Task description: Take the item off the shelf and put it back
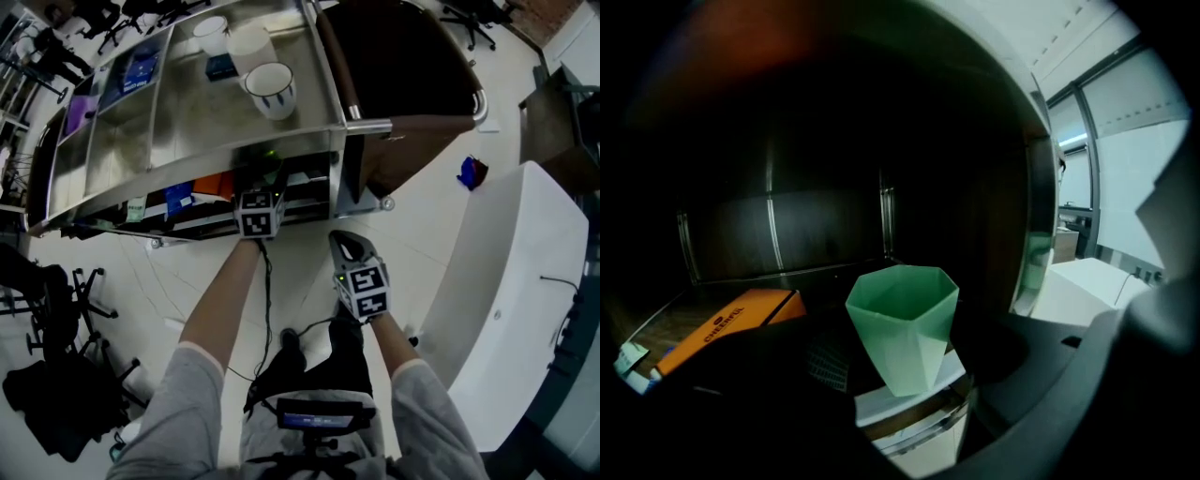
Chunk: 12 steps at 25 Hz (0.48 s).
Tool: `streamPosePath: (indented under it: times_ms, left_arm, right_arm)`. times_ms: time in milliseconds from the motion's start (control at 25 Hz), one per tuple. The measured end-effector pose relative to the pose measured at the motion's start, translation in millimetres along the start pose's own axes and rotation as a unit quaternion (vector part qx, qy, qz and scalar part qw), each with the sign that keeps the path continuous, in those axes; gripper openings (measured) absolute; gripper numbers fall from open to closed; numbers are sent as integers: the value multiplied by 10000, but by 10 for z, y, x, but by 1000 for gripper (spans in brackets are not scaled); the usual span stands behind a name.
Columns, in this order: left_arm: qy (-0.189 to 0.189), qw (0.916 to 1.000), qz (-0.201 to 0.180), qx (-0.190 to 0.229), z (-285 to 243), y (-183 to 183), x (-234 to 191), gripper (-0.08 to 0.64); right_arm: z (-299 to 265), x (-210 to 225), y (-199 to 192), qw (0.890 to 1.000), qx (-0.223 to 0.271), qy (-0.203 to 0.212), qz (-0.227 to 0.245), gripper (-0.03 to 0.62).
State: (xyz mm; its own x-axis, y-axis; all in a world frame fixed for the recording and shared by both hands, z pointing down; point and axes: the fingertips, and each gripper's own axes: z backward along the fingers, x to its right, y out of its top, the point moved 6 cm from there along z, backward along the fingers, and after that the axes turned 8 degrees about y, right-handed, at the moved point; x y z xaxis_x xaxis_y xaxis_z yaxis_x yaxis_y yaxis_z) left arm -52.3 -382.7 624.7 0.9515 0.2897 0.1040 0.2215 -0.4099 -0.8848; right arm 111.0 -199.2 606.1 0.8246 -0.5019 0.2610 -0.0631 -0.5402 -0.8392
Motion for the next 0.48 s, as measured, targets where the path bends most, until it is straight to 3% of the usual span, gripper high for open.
streamPosePath:
  times_ms: [480]
  left_arm:
    - [-206, 9997, 58, -95, 1167, 45, -106, 317]
  right_arm:
    - [266, -449, 306, 9996, 120, -33, 242, 11]
